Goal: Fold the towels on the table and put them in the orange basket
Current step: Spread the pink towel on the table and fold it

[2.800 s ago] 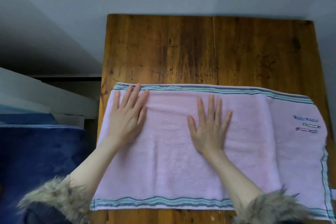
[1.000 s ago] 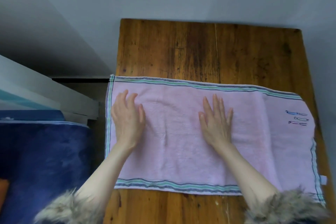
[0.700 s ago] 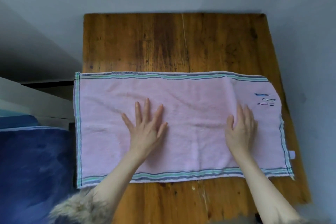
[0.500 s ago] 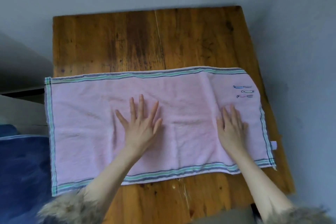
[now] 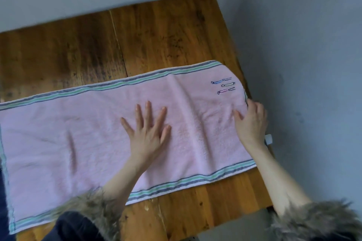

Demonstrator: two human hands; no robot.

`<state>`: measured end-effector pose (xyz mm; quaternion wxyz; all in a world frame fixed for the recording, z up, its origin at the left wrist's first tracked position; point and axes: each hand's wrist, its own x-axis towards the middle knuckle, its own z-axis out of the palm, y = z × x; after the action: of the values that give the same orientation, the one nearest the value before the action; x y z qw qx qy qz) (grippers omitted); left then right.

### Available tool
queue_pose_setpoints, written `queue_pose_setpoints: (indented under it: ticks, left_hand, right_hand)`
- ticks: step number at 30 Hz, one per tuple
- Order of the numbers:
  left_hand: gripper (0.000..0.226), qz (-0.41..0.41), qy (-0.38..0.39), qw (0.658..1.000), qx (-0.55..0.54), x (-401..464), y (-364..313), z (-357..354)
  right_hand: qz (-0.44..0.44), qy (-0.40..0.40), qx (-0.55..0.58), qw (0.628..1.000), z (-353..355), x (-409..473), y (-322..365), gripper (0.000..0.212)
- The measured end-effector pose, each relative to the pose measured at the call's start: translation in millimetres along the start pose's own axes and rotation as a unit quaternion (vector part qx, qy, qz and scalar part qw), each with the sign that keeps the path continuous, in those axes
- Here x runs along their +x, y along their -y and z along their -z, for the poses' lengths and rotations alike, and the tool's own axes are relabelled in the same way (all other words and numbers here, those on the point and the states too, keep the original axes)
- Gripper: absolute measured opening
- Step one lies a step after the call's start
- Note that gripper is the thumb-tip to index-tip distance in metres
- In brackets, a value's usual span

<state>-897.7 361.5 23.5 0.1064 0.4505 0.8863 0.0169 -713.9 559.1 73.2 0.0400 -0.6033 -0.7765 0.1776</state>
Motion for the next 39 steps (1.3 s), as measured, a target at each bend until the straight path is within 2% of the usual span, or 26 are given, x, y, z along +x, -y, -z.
queue_pose_setpoints:
  ticks: [4,8,11,13,14,16,18,19,20,21,23,25,28,30,32,35,36,39]
  left_hand:
    - [0.057,0.009,0.011,1.000,0.005,0,-1,1]
    - [0.058,0.014,0.024,1.000,0.003,-1,-1,2]
    - [0.059,0.019,0.040,0.999,-0.006,0,-2,5]
    - [0.060,0.027,0.047,0.998,-0.016,0,-3,8]
    - [0.061,0.031,0.052,0.998,-0.023,-1,-3,9]
    - [0.060,0.031,0.052,0.997,-0.041,-2,-5,13]
    - [0.055,0.030,0.046,0.997,-0.058,-3,-7,15]
    - [0.052,0.033,0.042,0.996,-0.067,-2,-8,16]
    - [0.048,0.041,0.035,0.995,-0.079,0,-8,17]
    - [0.044,0.049,0.025,0.994,-0.090,1,-11,19]
    - [0.034,0.061,-0.012,0.992,-0.108,3,-22,24]
    - [0.031,0.065,-0.067,0.987,-0.134,1,-35,31]
    - [0.027,0.003,-0.112,0.971,-0.210,-5,-66,41]
    - [0.021,-0.033,-0.094,0.959,-0.267,-8,-88,45]
    - [0.018,0.021,-0.042,0.933,-0.356,-9,-108,51]
    - [0.038,0.239,0.041,0.836,-0.492,4,-124,62]
    - [0.044,0.284,0.056,0.820,-0.494,10,-126,64]
    - [0.046,0.330,0.096,0.832,-0.436,28,-127,67]
  right_hand:
    - [-0.045,0.011,0.003,0.999,4,16,0,0.051]
    - [-0.052,0.028,0.055,0.997,11,24,9,0.032]
    - [-0.028,-0.015,0.082,0.996,21,20,27,0.019]
    - [0.042,-0.023,0.116,0.992,26,12,43,0.008]
    - [0.090,0.008,0.129,0.988,26,6,50,0.005]
    - [0.148,0.169,0.175,0.959,26,-7,64,0.012]
    - [0.113,0.358,0.235,0.897,26,-12,71,0.027]
    - [0.087,0.401,0.262,0.873,27,-13,71,0.028]
    - [0.070,0.401,0.280,0.870,26,-10,72,0.026]
    - [0.050,0.366,0.298,0.880,28,-6,71,0.023]
    - [0.007,0.249,0.307,0.919,30,8,63,0.025]
    - [-0.032,0.173,0.288,0.941,28,25,60,0.031]
    - [-0.020,0.186,0.260,0.947,21,46,70,0.034]
    - [0.021,0.221,0.250,0.942,18,56,87,0.038]
    - [0.035,0.249,0.240,0.938,16,62,106,0.044]
    - [0.030,0.274,0.224,0.935,14,67,125,0.038]
    - [0.038,0.280,0.216,0.935,13,68,129,0.032]
    - [0.057,0.269,0.200,0.940,10,71,131,0.021]
